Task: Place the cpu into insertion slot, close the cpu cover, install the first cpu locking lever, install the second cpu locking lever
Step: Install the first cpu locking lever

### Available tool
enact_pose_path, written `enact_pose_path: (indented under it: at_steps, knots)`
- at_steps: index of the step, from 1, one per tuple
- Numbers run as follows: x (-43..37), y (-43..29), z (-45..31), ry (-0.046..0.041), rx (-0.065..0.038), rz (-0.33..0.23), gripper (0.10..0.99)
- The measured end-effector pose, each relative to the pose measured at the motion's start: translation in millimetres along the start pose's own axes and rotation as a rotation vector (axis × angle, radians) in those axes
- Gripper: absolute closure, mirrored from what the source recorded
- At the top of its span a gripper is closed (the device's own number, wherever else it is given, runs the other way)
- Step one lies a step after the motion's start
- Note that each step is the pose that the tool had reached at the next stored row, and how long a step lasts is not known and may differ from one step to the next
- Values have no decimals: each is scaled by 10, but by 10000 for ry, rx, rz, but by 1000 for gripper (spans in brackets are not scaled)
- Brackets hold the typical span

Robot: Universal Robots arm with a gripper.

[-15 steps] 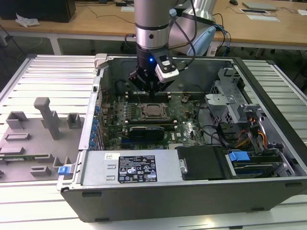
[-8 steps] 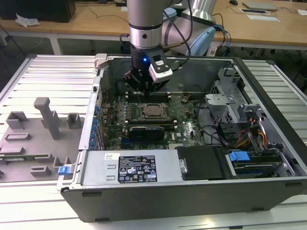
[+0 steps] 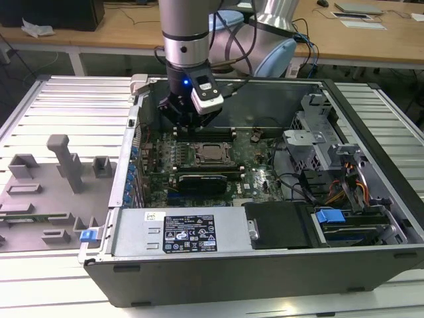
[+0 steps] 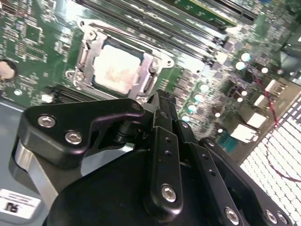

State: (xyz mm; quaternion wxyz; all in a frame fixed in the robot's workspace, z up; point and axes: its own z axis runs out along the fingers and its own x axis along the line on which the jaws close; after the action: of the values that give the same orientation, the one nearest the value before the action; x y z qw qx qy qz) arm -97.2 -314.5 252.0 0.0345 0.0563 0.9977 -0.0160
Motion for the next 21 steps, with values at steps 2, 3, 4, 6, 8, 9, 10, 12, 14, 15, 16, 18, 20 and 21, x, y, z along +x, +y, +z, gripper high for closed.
enact_pose_path:
  at_steps: [2, 3, 4, 6, 8, 9, 10, 12, 14, 15, 16, 18, 20, 21]
  knots:
    - [38, -5, -3, 0, 0, -2, 980]
    - [54, -6, -4, 0, -1, 0, 980]
    - [70, -8, -5, 3, -19, 1, 980]
    - [103, -12, -7, 20, -174, 12, 980]
    - [126, -15, -9, 49, -435, 26, 980]
    - [137, -16, -9, 78, -693, 47, 980]
    - [141, -16, -10, 99, -874, 59, 980]
    - [154, -18, -10, 157, -1382, 91, 980]
    - [170, -19, -12, 184, -1611, 105, 980]
    - [182, -21, -13, 192, -1673, 108, 980]
    - [200, -23, -13, 199, -1741, 110, 980]
    - [208, -24, -14, 209, -1840, 108, 980]
    - [209, -24, -13, 251, -2250, 70, 980]
    - [209, -23, -13, 256, -2288, 63, 980]
